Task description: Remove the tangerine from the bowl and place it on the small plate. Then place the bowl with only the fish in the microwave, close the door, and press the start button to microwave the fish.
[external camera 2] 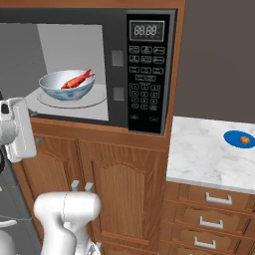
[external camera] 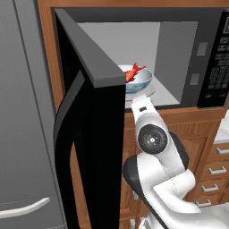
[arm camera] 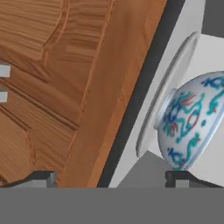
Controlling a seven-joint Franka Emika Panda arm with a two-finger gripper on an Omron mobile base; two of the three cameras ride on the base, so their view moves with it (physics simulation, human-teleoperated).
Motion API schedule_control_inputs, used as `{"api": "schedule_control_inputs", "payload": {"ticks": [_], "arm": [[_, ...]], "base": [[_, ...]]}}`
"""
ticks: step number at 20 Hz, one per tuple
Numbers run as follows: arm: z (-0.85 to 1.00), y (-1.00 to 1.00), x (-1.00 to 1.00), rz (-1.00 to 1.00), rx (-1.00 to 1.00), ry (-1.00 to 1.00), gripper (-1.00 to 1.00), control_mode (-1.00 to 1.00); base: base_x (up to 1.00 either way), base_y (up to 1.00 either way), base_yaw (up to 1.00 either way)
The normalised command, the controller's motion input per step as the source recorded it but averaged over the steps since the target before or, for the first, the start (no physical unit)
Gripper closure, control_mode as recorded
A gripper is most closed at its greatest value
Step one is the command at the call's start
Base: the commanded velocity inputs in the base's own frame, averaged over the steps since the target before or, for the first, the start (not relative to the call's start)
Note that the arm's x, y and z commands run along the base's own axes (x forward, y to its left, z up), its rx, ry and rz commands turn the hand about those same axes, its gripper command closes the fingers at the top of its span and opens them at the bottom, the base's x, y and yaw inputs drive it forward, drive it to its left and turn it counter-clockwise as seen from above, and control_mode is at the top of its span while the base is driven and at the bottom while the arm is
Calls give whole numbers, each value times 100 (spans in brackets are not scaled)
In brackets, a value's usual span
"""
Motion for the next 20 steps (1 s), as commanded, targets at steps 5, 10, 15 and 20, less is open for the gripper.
{"api": "schedule_control_inputs", "payload": {"ticks": [5,10,15,20], "arm": [[-44,0,-43,-10,-30,-7,-100,-100],[-17,-43,29,1,-22,-7,-100,-100],[1,-29,-7,-7,-43,-26,-100,-100],[0,-44,-6,-9,-50,-29,-100,-100]], "base": [[0,0,0],[0,0,0],[0,0,0],[0,0,0]]}}
